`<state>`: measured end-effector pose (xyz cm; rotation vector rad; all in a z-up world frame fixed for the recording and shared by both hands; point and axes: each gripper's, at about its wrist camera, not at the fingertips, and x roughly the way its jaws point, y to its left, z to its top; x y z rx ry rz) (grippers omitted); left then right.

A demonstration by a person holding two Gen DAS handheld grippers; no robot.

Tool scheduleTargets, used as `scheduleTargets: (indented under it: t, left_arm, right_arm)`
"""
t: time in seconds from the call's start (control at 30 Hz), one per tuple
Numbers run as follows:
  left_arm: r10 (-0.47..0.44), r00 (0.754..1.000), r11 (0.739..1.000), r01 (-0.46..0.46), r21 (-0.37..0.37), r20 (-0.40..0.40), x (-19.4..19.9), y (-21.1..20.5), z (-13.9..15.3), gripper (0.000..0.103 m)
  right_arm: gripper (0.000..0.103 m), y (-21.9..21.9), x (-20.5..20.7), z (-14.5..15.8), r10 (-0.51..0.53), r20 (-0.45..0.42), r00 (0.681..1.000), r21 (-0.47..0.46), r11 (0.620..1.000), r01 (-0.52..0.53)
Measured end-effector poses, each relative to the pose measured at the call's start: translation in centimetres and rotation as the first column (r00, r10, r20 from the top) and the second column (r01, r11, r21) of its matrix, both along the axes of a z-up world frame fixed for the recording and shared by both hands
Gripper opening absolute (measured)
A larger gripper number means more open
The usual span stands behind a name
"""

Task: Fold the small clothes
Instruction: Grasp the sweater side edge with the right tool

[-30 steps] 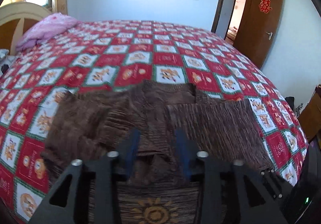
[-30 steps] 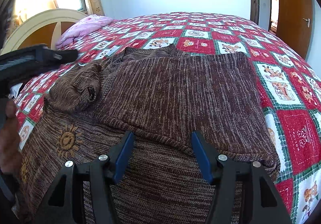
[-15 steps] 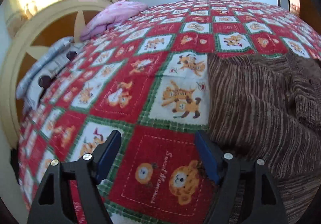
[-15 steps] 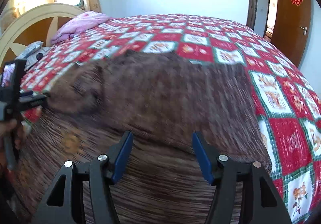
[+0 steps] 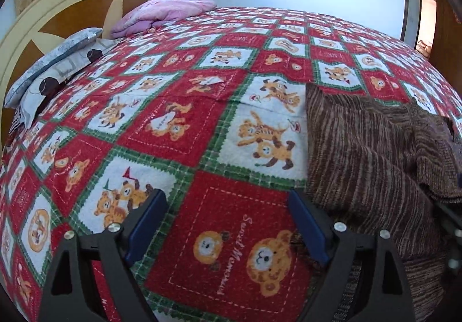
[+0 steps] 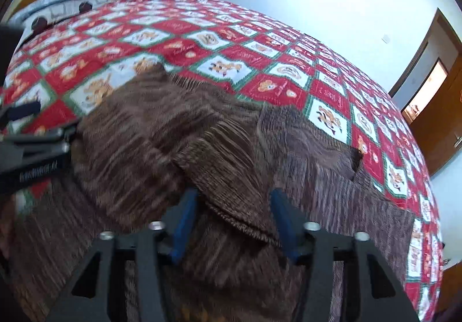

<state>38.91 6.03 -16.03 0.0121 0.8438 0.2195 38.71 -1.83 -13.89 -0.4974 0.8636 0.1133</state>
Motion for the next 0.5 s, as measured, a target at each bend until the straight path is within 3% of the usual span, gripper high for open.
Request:
scheduleTargets:
  t: [0.03, 0.1, 0.27, 0.5]
  left_arm:
    - [-0.002, 1.000, 1.000, 0.002, -0.001, 0.001, 0.0, 0.0, 0.0, 0.090]
    - [-0.003, 1.000, 1.000, 0.003, -0.007, 0.004, 0.0, 0.1, -0.1, 0.090]
    - [-0.007, 1.000, 1.000, 0.007, -0.026, 0.009, 0.0, 0.3, -0.1, 0.092]
    - [-0.007, 1.000, 1.000, 0.007, -0.013, 0.009, 0.0, 0.3, -0.1, 0.092]
  right_arm:
    - [0.015, -0.4, 0.3, 0.3, -0.021, -0.003, 1.000, 0.015, 1.000, 0.021]
    - [0.010, -1.3, 0.7, 1.2, -0.057, 0.009, 0.998, 0.041, 0.998, 0.056]
    - [0.009, -5.7, 1.7, 3.5, -0.175, 0.034, 0.984, 0.133, 0.977, 0.169]
    - [0.010, -10.8, 1.7, 2.9, -0.306, -0.020, 0.952, 0.207, 0.930, 0.303]
